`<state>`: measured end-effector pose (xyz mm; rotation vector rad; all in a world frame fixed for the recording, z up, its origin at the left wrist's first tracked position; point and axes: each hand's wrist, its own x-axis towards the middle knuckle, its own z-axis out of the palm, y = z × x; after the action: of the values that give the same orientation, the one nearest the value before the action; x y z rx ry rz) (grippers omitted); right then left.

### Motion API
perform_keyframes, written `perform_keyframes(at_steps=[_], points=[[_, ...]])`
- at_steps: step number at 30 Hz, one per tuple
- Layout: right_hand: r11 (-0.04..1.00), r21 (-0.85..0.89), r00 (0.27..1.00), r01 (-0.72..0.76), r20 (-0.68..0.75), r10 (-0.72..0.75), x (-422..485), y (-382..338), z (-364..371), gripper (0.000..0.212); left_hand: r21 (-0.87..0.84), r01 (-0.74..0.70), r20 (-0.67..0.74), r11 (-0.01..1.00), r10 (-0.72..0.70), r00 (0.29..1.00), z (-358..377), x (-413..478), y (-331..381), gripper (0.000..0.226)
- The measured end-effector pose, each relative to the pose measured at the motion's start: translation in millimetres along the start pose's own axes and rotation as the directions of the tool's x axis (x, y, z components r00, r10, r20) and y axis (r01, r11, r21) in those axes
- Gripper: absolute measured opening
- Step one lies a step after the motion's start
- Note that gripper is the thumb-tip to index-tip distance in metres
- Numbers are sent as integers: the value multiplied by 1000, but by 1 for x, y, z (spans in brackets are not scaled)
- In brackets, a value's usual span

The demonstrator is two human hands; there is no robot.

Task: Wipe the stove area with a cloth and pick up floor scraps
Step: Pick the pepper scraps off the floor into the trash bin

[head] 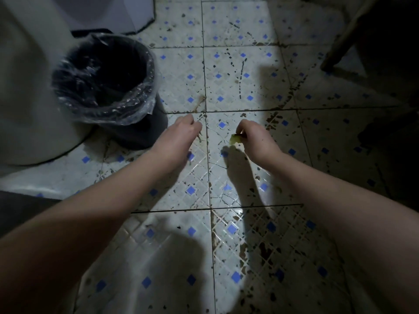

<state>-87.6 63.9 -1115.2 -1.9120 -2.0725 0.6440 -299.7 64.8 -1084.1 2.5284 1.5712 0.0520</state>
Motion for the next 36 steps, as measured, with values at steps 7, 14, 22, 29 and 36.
perform_keyframes(at_steps=[7,14,22,29,36], points=[[991,1,987,134,-90,-134,9,-38,-13,25,47,20,-165,999,-12,986,-42,-14,-22,29],[963,3,945,271,-192,-265,24,-89,-24,23,9,141,-371,990,-128,920,-85,-28,-58,26],[937,4,904,351,-263,-337,50,-140,-38,24,105,382,-360,918,-323,875,-105,-50,-104,34],[907,49,862,419,-336,-380,68,-184,-34,25,108,405,-293,908,-361,886,-101,-55,-121,31],[876,48,839,479,-319,-441,80,-223,-18,27,66,397,-191,916,-378,906,-94,-61,-125,50]])
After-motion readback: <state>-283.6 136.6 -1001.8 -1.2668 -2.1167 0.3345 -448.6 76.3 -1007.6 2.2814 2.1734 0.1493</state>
